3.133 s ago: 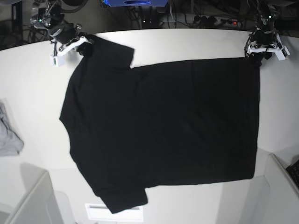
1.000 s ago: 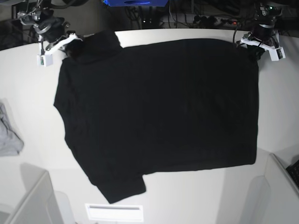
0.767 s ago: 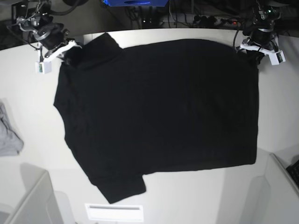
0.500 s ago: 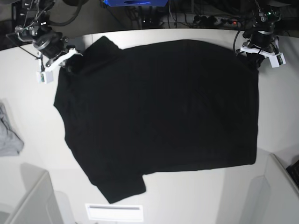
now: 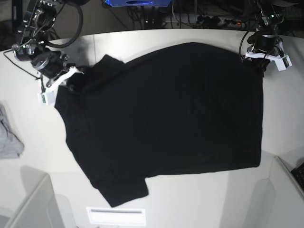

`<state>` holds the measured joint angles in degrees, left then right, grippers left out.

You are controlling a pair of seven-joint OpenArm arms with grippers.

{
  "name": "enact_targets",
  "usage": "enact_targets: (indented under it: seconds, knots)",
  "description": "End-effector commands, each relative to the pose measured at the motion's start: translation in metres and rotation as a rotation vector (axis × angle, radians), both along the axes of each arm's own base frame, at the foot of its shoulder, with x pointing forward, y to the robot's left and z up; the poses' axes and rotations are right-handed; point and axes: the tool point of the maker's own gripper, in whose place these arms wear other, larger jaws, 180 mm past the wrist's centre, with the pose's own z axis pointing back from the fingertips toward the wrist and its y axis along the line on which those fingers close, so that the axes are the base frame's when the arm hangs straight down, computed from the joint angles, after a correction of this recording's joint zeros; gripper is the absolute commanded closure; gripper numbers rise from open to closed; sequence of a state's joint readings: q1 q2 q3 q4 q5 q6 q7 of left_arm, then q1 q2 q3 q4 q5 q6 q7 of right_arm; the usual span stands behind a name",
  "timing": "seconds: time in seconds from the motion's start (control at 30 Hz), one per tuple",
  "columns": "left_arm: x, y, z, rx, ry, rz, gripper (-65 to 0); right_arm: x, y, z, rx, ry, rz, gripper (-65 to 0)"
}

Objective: Fold the T-shirt properly
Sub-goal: 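Drag the shirt toward the robot with both grippers, right gripper sweeping outward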

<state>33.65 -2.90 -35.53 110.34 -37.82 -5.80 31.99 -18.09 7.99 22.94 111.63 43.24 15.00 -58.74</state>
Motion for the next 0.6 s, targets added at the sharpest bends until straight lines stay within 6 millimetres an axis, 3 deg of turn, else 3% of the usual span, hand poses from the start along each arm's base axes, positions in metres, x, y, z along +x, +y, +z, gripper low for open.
enact_targets:
  seconds: [0.0, 0.37, 0.57]
  knots:
    - [0.002, 0.006, 0.010, 0.018, -0.032, 0.020, 0.0, 0.011, -0.003, 0.013, -0.003, -0.057, -0.006, 0.0]
    - [0.014, 0.015, 0.011, 0.001, -0.057, 0.101, 0.0, 0.038, -0.005, 0.030, 0.018, -0.103, -0.056, 0.0]
    - [0.010, 0.024, 0.009, -0.001, -0.045, 0.162, 0.0, 0.053, -0.005, 0.026, 0.038, -0.060, -0.040, 0.0]
